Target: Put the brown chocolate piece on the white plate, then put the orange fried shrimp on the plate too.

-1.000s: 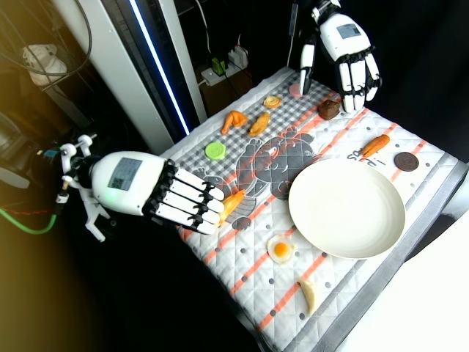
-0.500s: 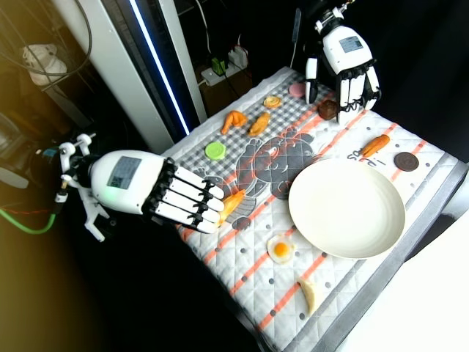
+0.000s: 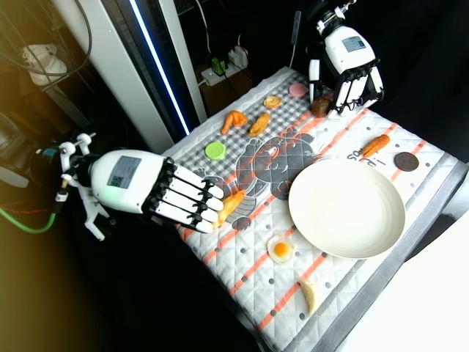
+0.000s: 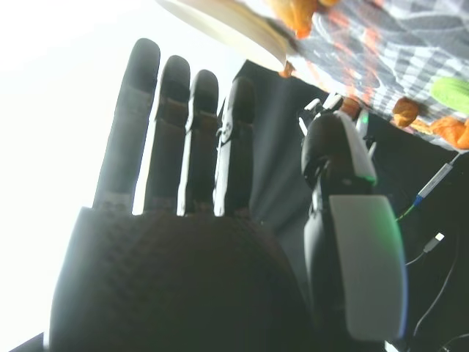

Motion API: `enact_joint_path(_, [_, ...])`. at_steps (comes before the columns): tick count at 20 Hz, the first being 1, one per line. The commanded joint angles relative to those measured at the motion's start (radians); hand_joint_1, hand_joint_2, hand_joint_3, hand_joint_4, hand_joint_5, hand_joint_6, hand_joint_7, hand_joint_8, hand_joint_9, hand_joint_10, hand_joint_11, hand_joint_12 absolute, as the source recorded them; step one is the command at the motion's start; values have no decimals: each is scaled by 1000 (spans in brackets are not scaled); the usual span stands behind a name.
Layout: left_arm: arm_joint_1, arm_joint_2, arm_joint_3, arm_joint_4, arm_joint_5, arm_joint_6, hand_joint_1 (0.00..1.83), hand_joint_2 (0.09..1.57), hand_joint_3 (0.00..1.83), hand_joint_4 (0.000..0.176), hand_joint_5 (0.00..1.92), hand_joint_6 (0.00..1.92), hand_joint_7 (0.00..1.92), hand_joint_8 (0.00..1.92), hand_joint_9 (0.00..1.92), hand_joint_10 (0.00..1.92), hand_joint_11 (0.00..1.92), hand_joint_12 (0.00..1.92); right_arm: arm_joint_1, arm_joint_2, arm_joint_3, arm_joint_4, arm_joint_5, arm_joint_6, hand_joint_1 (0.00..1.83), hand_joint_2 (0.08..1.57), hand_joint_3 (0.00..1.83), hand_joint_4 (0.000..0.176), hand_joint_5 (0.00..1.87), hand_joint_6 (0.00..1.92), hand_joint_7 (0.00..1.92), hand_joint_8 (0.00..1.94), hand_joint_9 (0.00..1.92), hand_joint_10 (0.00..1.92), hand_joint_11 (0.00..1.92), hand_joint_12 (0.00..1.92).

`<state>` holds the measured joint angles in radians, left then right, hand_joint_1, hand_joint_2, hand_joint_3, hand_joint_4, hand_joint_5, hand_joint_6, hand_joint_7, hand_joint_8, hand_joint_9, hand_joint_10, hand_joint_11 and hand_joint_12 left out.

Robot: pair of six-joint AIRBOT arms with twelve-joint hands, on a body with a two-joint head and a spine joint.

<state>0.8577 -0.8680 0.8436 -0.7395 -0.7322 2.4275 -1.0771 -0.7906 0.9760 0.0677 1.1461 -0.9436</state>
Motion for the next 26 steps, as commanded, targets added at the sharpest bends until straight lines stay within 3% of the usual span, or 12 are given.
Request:
enact_joint_path(1, [-33, -4, 14, 44, -118, -8, 1107, 1014, 0, 110, 1223, 556, 1139, 4, 1011, 17, 205, 1223, 8, 5, 2, 16, 121, 1, 613, 1265, 3, 4, 637, 2, 608, 6, 643, 15, 633, 75])
enact_joint_path(3, [-89, -30, 44, 58, -108, -8, 1095, 1023, 0, 128, 1192, 612, 1144, 5, 1007, 17, 209, 1238, 8, 5, 2, 16, 121, 1, 602, 1267, 2, 7, 634, 0, 609, 4, 627, 4, 614, 63])
enact_joint_path(4, [-133, -51, 70, 68, -90, -8, 1111, 1018, 0, 86, 1212, 580, 1168, 11, 1044, 35, 238, 1309, 8, 5, 3, 16, 121, 1, 601, 1267, 2, 1, 637, 2, 612, 4, 630, 5, 617, 63])
enact_joint_path(5, [-173, -72, 94, 76, -69, -8, 1080, 1026, 1, 158, 1181, 629, 1152, 4, 1022, 25, 200, 1307, 8, 5, 3, 16, 121, 1, 608, 1265, 1, 7, 634, 0, 616, 5, 639, 7, 624, 64])
enact_joint_path(10, [-355, -200, 226, 110, 77, -8, 1123, 1017, 0, 53, 1214, 575, 1112, 0, 1010, 15, 288, 1223, 8, 3, 8, 15, 124, 1, 612, 1253, 0, 11, 640, 2, 619, 2, 642, 3, 639, 63])
enact_joint_path(12, [-393, -237, 270, 107, 123, -8, 1087, 1016, 1, 156, 1206, 585, 1138, 5, 1042, 35, 249, 1325, 11, -4, 13, 15, 125, 1, 644, 1244, 0, 6, 648, 3, 619, 1, 640, 1, 637, 58])
enact_joint_path(13, [-410, -263, 301, 100, 147, -8, 1076, 1023, 1, 172, 1181, 629, 1123, 1, 1026, 32, 233, 1322, 11, -7, 14, 16, 125, 1, 646, 1243, 0, 12, 646, 2, 612, 0, 637, 0, 631, 55])
enact_joint_path(14, [-426, -288, 330, 92, 174, -8, 1072, 1025, 1, 175, 1170, 649, 1104, 0, 999, 19, 231, 1241, 11, -10, 15, 16, 127, 1, 659, 1242, 0, 6, 646, 1, 612, 0, 640, 1, 635, 55])
enact_joint_path(15, [-438, -313, 357, 84, 200, -8, 963, 943, 0, 74, 985, 230, 1047, 0, 945, 4, 198, 1153, 11, -14, 15, 16, 130, 1, 671, 1238, 0, 13, 655, 4, 619, 3, 634, 0, 625, 50])
enact_joint_path(16, [-444, -332, 383, 75, 221, -8, 913, 898, 0, 72, 937, 67, 1019, 1, 930, 1, 186, 1140, 12, -19, 17, 16, 133, 1, 684, 1233, 0, 12, 658, 4, 623, 4, 629, 0, 618, 46])
enact_joint_path(19, [-448, -377, 444, 37, 274, -8, 762, 808, 0, 143, 698, 0, 830, 0, 782, 0, 100, 1276, 20, -31, 23, 15, 134, 1, 395, 1246, 5, 89, 621, 0, 604, 1, 566, 1, 531, 7])
enact_joint_path(26, [-404, -359, 422, -16, 233, 5, 708, 875, 5, 174, 312, 1, 422, 0, 484, 0, 0, 1006, 21, -40, 28, 16, 134, 1, 342, 1260, 2, 81, 610, 0, 584, 0, 525, 0, 440, 13])
